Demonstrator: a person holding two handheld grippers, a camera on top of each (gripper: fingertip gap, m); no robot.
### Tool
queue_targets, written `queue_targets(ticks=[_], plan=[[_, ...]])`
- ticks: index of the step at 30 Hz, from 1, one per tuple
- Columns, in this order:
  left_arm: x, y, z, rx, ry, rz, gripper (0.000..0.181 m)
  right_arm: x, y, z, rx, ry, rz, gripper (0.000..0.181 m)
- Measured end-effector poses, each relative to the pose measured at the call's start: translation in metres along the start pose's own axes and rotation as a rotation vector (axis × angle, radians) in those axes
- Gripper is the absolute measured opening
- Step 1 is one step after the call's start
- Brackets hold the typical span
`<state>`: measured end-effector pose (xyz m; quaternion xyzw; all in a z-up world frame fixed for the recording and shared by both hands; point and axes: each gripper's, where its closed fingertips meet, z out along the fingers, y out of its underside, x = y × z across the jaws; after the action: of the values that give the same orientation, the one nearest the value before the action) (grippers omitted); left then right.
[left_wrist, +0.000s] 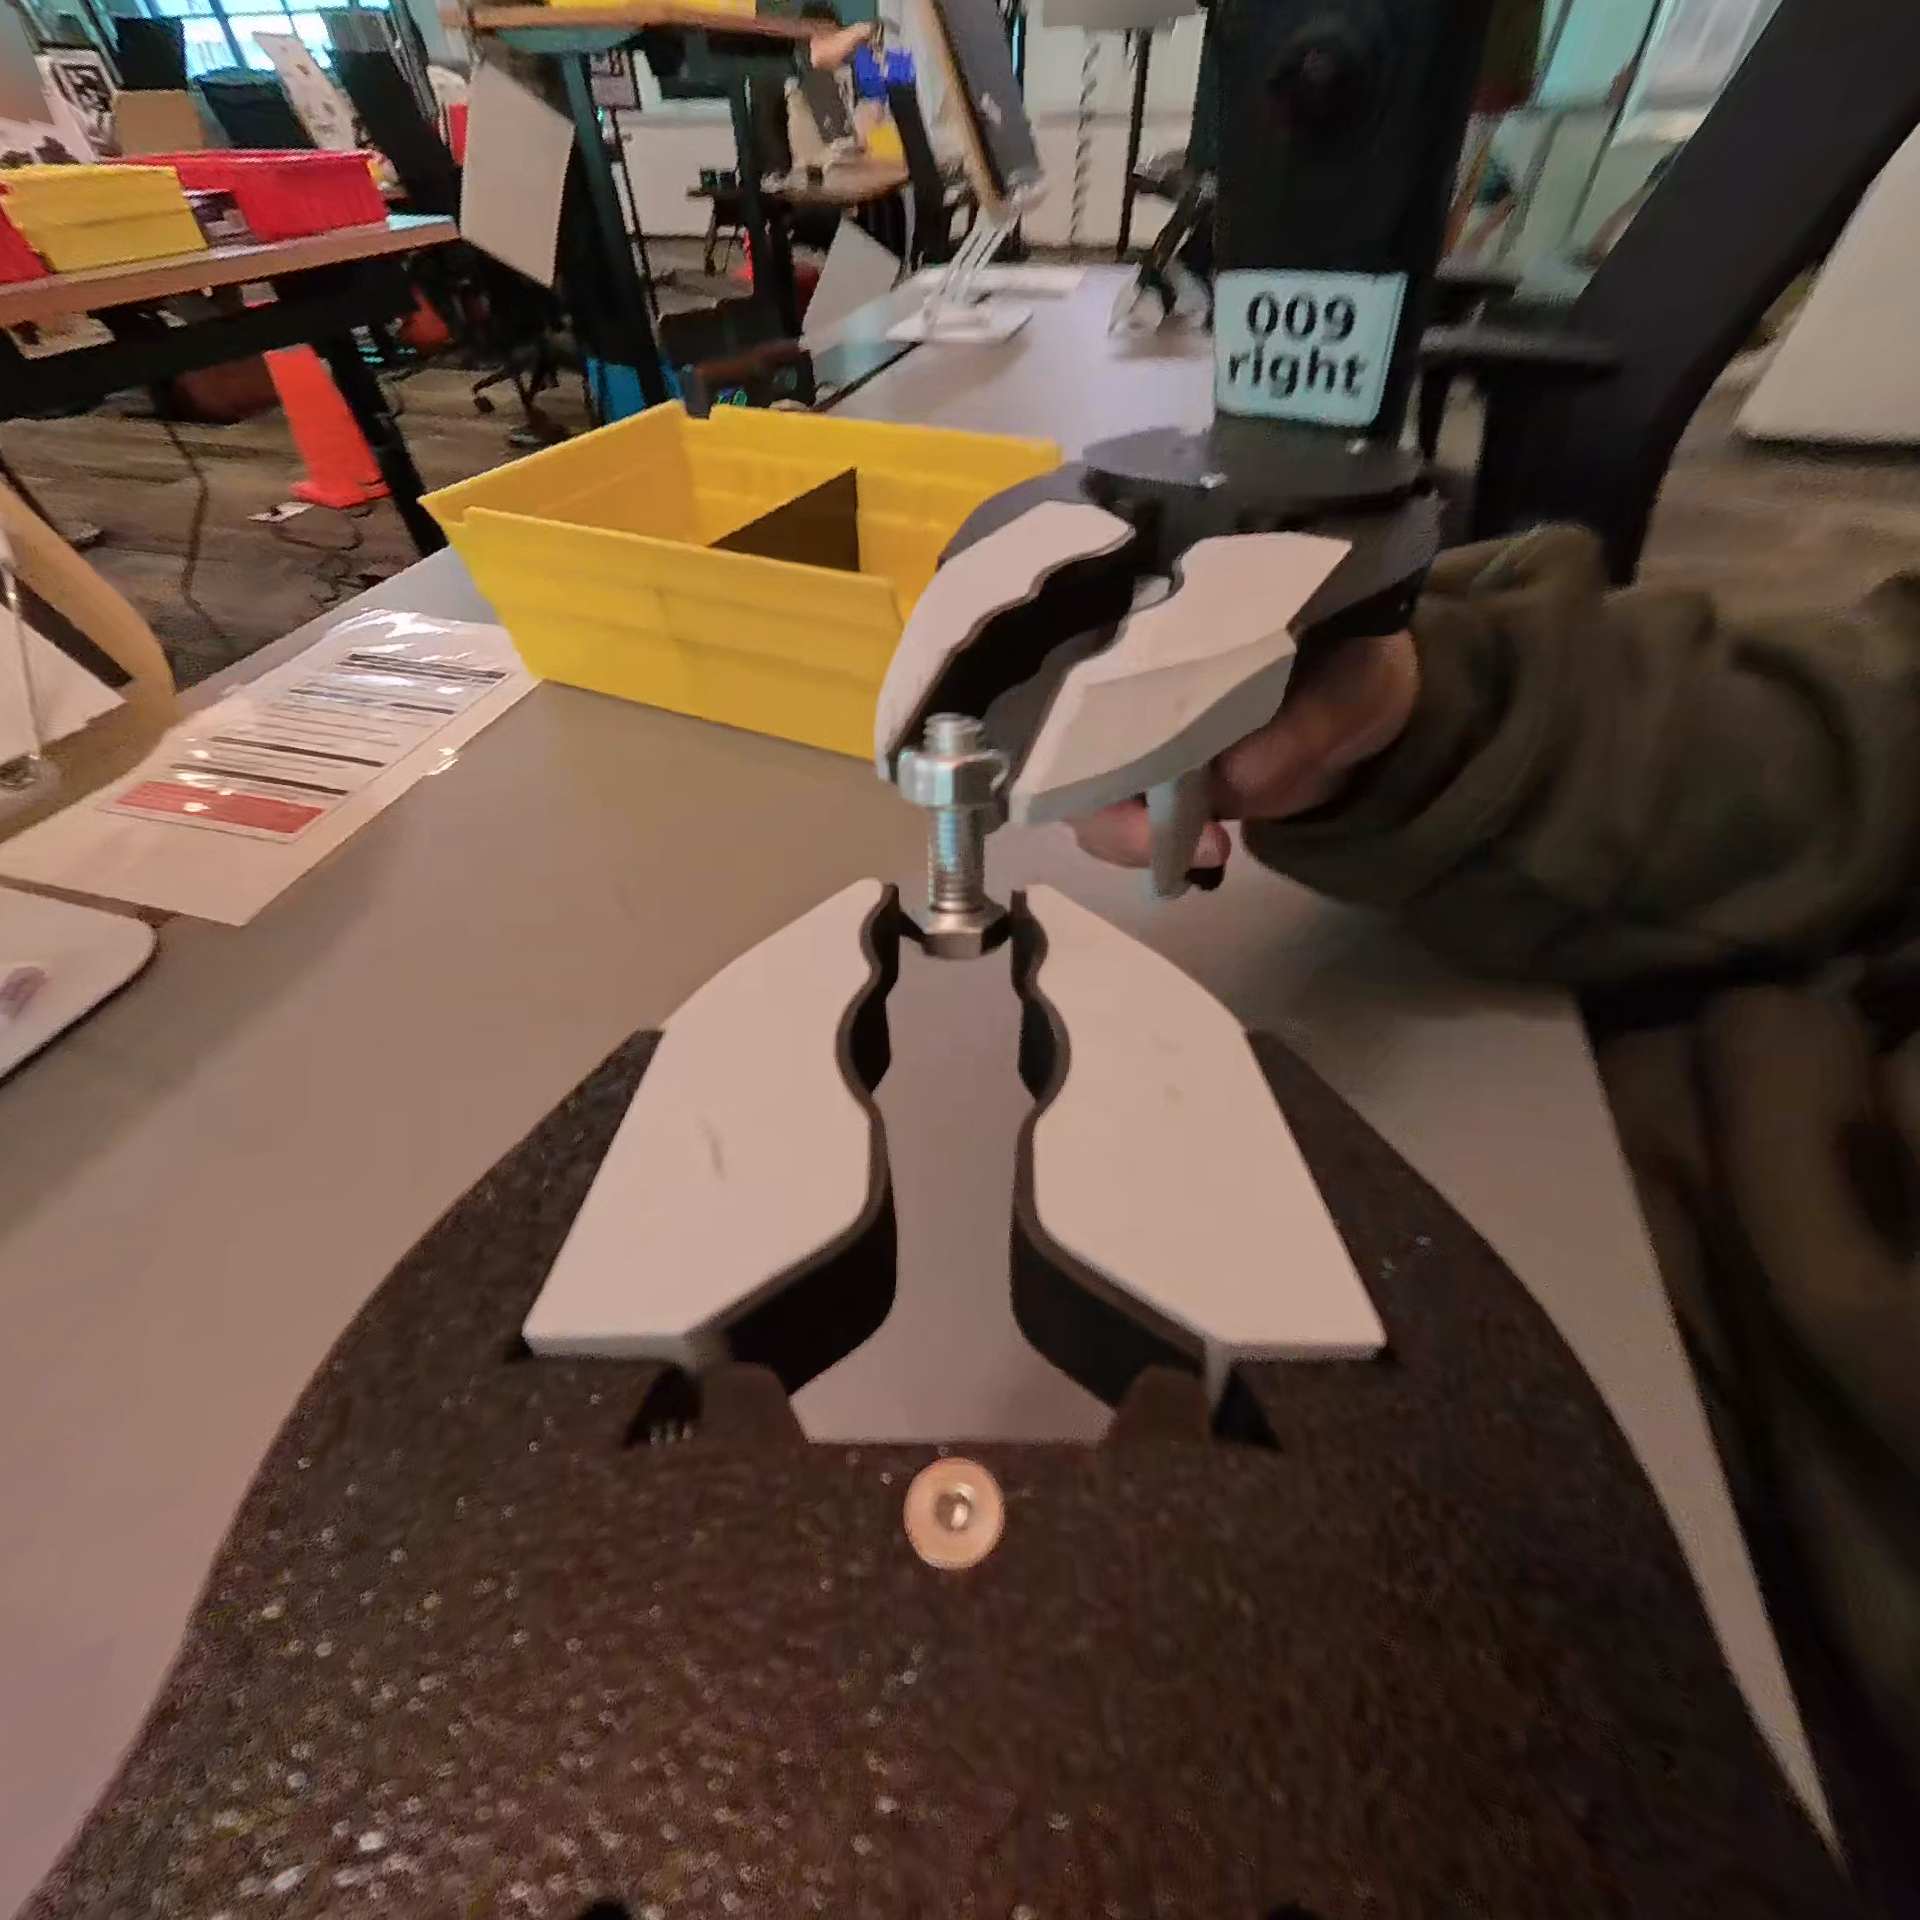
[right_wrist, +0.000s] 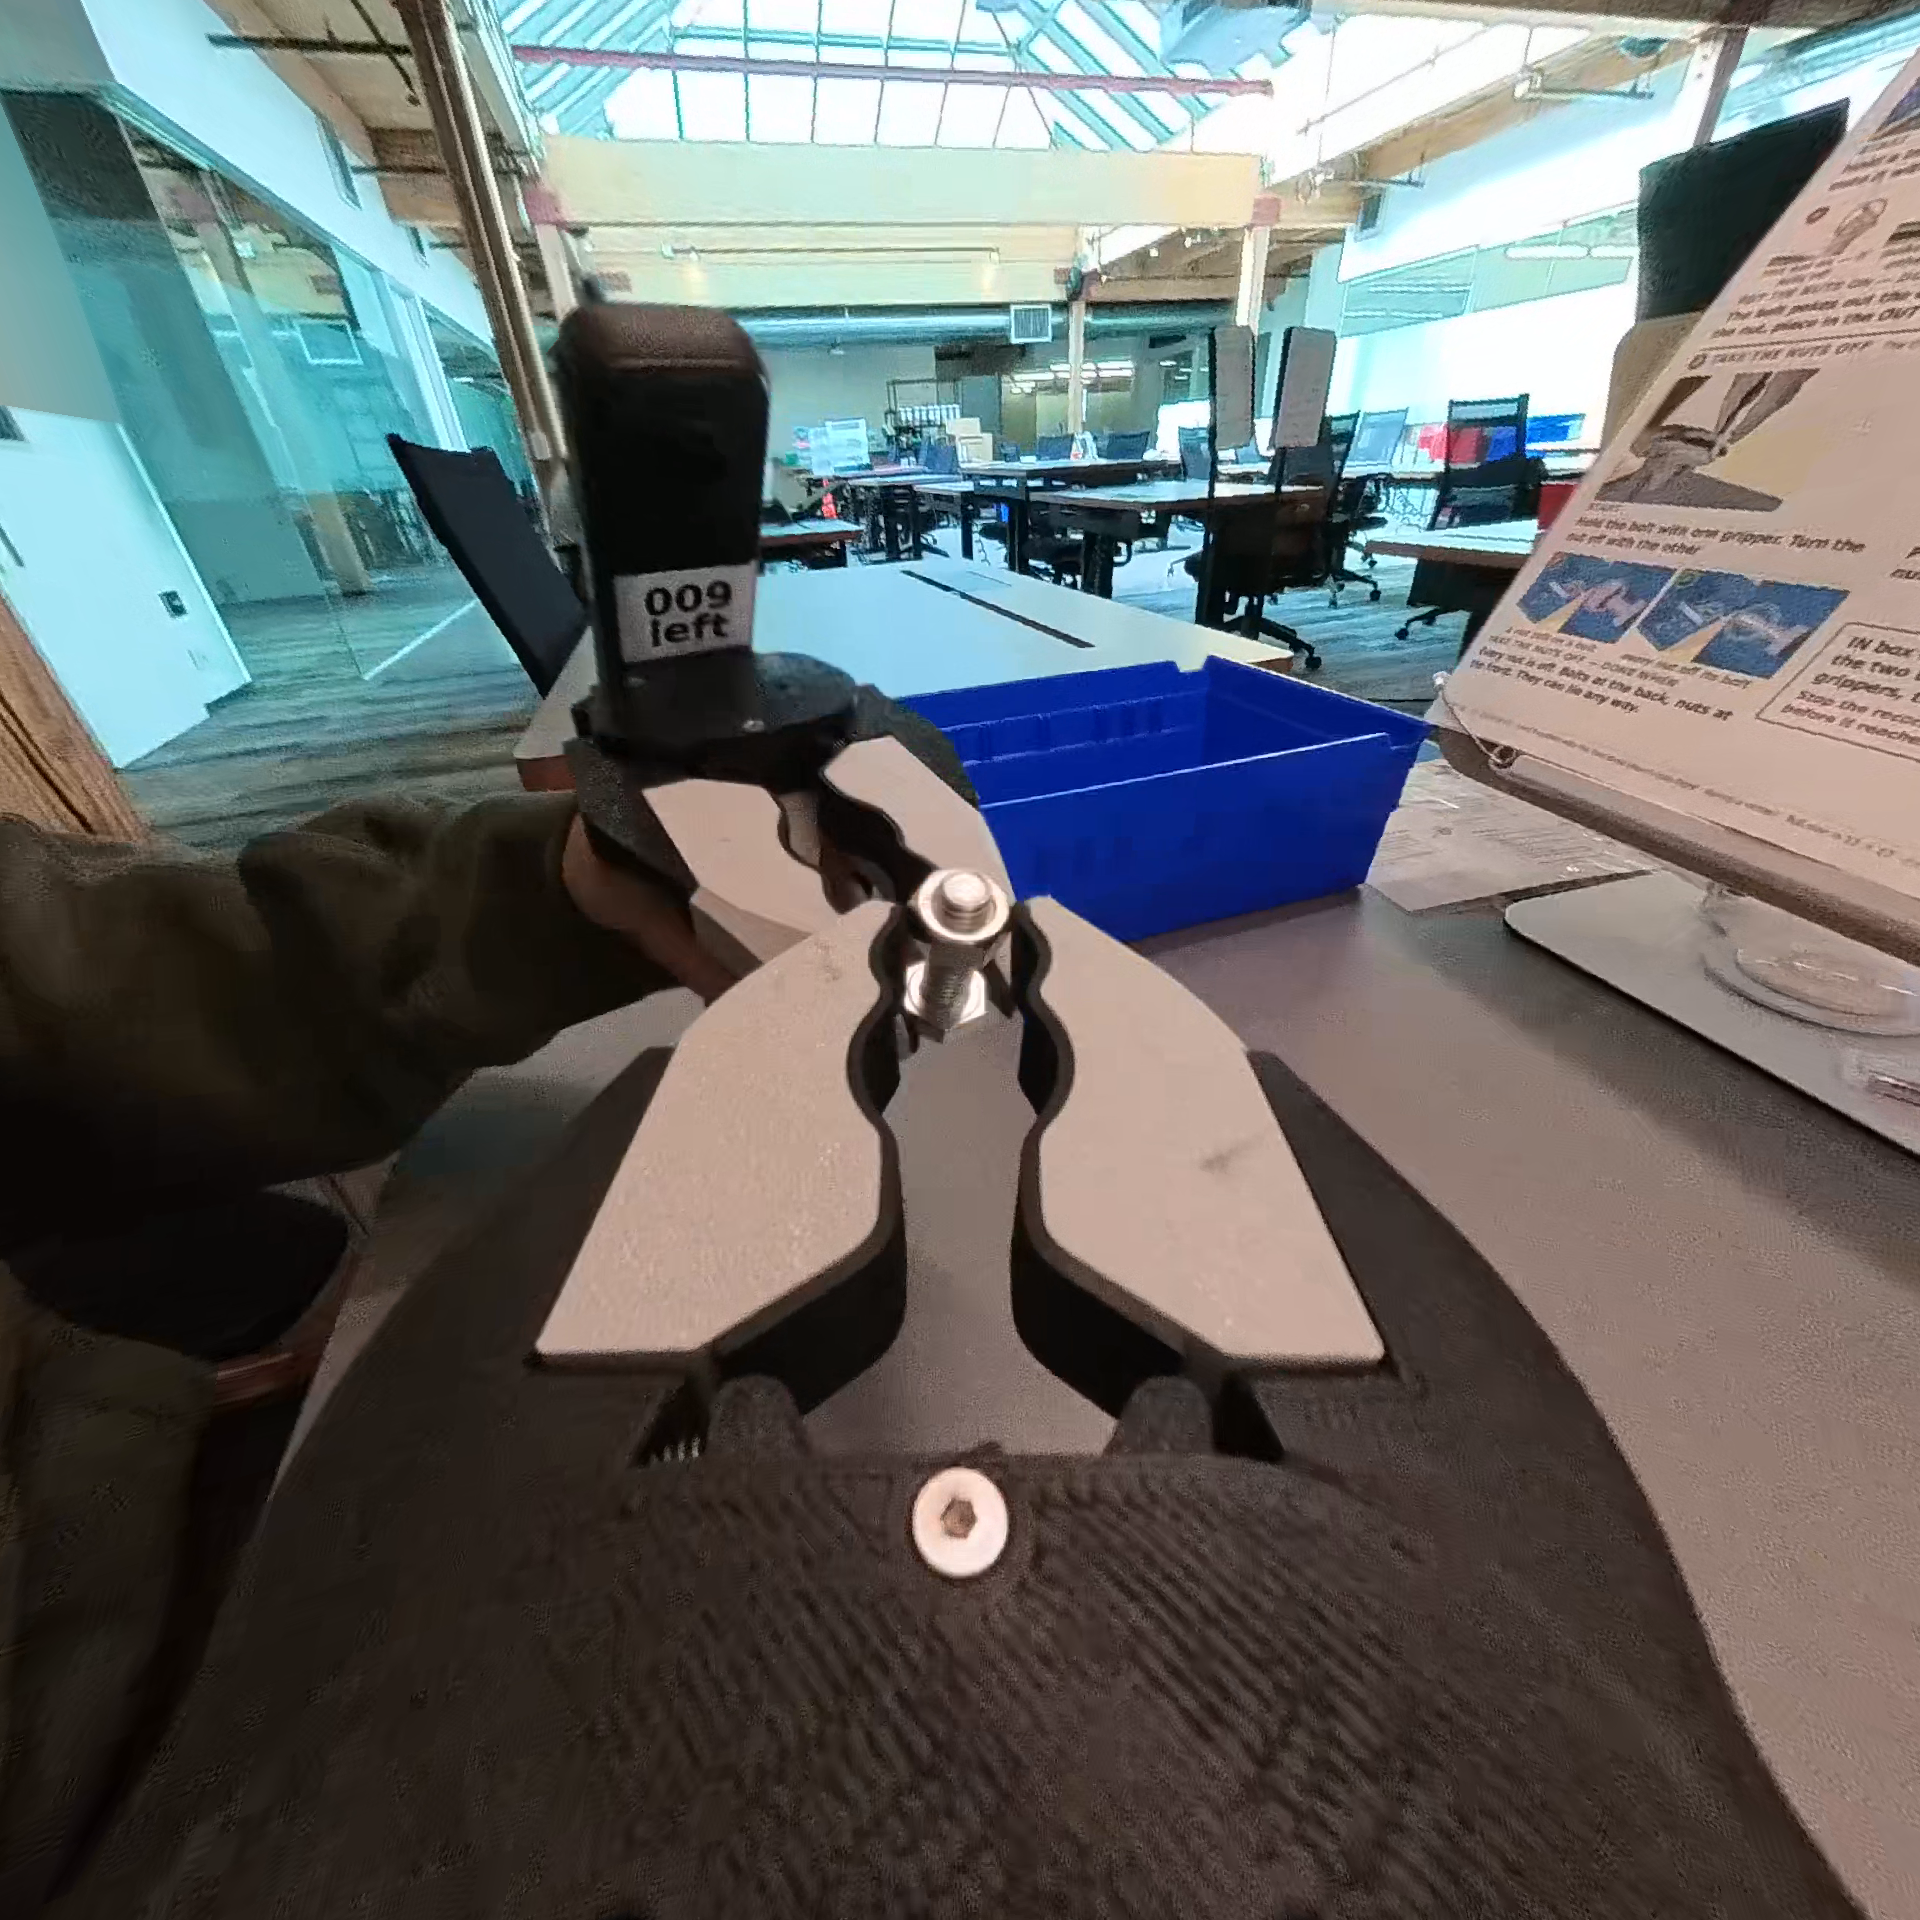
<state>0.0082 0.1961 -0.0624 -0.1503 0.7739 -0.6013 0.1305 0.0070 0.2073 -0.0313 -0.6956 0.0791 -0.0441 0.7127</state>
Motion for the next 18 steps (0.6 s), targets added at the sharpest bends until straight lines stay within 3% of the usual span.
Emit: queue_targets(ticks=[4,11,18], plan=[[0.001,0.007,0.008,-0.059,-0.024,0.029,0.014,0.002,0.014,0.002,-0.085,0.041,-0.054,0.019],[-0.007,0.017,0.017,-0.049,-0.076,0.000,0.009,0.008,0.024,-0.002,-0.119,0.077,-0.065,0.019],[-0.044,0.037,0.047,0.056,-0.145,-0.141,0.009,0.051,0.035,-0.015,-0.069,0.153,-0.049,0.047]])
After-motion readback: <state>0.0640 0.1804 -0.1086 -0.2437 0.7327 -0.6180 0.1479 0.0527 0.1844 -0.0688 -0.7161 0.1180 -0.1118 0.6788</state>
